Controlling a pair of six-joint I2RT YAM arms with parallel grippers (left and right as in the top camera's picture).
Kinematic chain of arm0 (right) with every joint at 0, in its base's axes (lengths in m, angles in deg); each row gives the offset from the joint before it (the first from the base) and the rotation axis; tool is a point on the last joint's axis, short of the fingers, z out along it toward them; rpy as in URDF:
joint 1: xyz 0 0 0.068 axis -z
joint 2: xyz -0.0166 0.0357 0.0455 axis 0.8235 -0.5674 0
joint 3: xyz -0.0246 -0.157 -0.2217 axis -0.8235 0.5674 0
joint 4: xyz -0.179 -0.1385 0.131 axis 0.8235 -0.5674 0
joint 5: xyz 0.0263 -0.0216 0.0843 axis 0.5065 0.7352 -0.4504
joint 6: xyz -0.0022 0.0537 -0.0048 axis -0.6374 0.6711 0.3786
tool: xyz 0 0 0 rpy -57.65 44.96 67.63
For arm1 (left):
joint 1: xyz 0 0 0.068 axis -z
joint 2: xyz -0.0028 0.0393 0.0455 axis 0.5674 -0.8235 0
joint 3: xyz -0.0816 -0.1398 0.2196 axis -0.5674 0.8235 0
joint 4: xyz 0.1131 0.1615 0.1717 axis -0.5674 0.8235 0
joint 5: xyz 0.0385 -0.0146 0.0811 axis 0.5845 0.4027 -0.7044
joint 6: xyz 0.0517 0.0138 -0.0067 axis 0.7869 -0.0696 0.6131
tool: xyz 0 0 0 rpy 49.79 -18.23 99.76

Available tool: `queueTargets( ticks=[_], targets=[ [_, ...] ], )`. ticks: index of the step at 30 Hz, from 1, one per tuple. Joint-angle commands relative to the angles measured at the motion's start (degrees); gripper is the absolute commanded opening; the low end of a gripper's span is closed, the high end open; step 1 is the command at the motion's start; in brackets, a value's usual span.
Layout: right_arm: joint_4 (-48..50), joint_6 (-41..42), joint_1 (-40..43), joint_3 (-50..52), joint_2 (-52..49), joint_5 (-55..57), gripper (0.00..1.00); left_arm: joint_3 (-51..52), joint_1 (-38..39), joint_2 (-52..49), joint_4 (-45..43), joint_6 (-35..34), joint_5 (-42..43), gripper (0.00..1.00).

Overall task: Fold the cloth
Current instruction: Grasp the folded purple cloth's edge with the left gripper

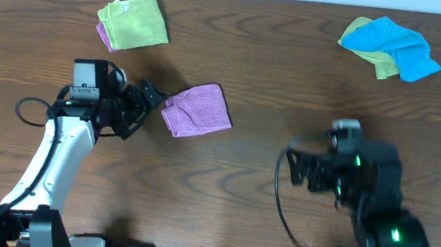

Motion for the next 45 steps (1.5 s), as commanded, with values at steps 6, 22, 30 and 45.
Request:
queueTargets(
  ticks=[6,22,30,45],
  targets=[
    [-7.93,8.79,1.64,9.81,21.11,0.11,0.99,6.14,1.05,0.31,-4.33,-3.74,1.55,0.95],
    [-11.19,9.18,1.62,10.08,27.32,2.67,0.99,19.32,3.08,0.17,-22.58,-12.94,1.66,0.96],
    [-11.21,9.18,1.62,10.08,27.32,2.64,0.99,20.04,5.92,-2.16,-27.63,-14.03,-0.70,0.95],
    [-11.19,9.18,1.62,10.08,27.32,2.64,0.99,20.02,10.84,-10.32,-39.76,-17.86,-2.01,1.00]
  ],
)
